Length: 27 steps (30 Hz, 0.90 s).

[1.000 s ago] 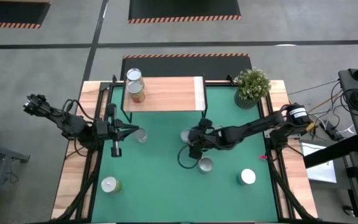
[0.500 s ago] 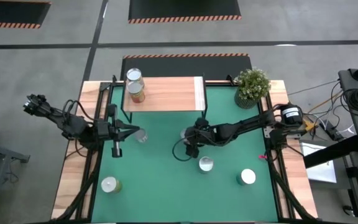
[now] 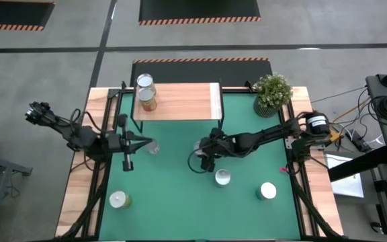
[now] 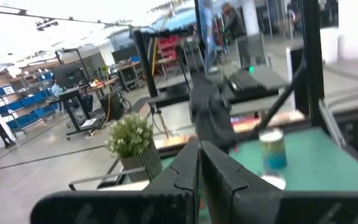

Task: Pick and place cans onto a shelf
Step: Put the canned mixed fruit on the shelf

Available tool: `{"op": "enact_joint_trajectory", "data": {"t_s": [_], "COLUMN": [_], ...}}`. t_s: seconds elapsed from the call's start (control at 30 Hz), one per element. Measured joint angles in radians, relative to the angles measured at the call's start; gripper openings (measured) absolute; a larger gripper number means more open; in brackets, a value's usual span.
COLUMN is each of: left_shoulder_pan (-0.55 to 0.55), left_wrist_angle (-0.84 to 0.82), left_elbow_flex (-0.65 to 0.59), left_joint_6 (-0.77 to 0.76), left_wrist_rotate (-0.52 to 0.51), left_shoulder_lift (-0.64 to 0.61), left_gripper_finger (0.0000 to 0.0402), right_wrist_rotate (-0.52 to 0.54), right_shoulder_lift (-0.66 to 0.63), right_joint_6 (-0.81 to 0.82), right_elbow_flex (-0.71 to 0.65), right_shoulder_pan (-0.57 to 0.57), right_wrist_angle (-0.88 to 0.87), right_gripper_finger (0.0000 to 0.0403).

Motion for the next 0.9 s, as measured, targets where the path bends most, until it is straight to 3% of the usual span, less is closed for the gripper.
{"op": "enact_joint_trajectory", "data": {"t_s": [0.27,0.6,0.9], "left_shoulder_pan": [0.0,0.001,0.001], "left_wrist_angle": [-0.16,-0.166,-0.166], "left_elbow_flex": [-0.007,-0.009,-0.009], "left_joint_6": [0.014,0.01,0.024], "left_wrist_rotate": [0.038,0.032,0.031], "left_shoulder_lift": [-0.002,-0.015,-0.016], "left_gripper_finger": [0.0,0.0,0.0], "right_wrist_rotate": [-0.078,-0.077,-0.068], "right_shoulder_lift": [-0.09,-0.082,-0.078], "right_joint_6": [0.002,-0.089,-0.168], "right_elbow_flex": [0.088,0.345,0.481], "right_shoulder_pan": [0.006,0.022,-0.088], "right_wrist_angle": [-0.125,-0.333,-0.353], "right_gripper_finger": [0.0286,0.0288,0.0289]}}
